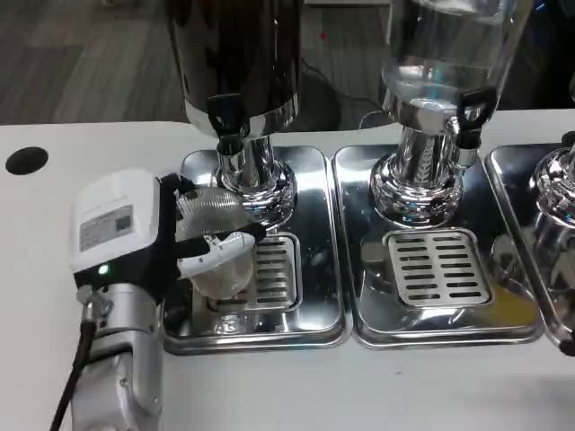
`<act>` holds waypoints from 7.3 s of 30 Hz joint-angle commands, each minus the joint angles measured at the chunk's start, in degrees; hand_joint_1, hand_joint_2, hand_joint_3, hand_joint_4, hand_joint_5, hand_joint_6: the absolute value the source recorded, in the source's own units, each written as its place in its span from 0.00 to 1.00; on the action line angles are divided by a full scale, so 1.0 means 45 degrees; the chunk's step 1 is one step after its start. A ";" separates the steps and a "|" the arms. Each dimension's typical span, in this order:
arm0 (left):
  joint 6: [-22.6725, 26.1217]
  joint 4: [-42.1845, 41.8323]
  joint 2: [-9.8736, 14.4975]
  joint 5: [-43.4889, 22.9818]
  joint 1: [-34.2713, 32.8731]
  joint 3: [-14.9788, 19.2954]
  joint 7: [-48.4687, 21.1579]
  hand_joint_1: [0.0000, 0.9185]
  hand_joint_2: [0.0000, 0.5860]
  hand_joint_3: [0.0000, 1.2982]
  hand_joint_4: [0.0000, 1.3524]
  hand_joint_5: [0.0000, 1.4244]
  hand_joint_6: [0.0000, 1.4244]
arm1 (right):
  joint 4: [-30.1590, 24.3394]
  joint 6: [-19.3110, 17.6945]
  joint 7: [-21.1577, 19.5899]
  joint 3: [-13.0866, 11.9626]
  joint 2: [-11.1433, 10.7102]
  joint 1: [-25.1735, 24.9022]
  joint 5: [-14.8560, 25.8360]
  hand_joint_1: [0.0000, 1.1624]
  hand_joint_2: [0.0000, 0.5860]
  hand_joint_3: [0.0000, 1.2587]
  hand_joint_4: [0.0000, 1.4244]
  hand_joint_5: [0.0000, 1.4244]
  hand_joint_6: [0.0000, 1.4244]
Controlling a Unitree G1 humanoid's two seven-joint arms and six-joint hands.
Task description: Grasp the cup under the faucet to collect the drink, then remove the cup.
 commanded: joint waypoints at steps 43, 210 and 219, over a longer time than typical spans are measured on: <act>-0.1163 0.0175 0.0186 -0.1305 -0.0202 0.0169 0.1457 0.03 0.03 0.35 0.41 0.60 0.70 | 0.0085 0.0331 0.0317 0.0195 0.0049 -0.0645 -0.0204 0.40 0.77 0.24 0.13 0.08 0.02; -0.7226 -0.7029 0.0399 -0.3352 0.9654 0.4439 0.0909 0.00 0.03 0.17 0.11 0.23 0.56 | -0.2376 0.5614 0.3389 0.0984 -0.0941 -0.2920 0.3210 0.55 0.25 0.16 0.09 0.08 0.04; -0.8475 -0.6741 0.0090 -0.3443 1.1213 0.4631 0.1347 0.00 0.04 0.18 0.12 0.24 0.56 | -0.3247 0.7461 0.3291 0.1832 -0.0770 -0.4192 0.1903 0.59 0.19 0.13 0.10 0.08 0.04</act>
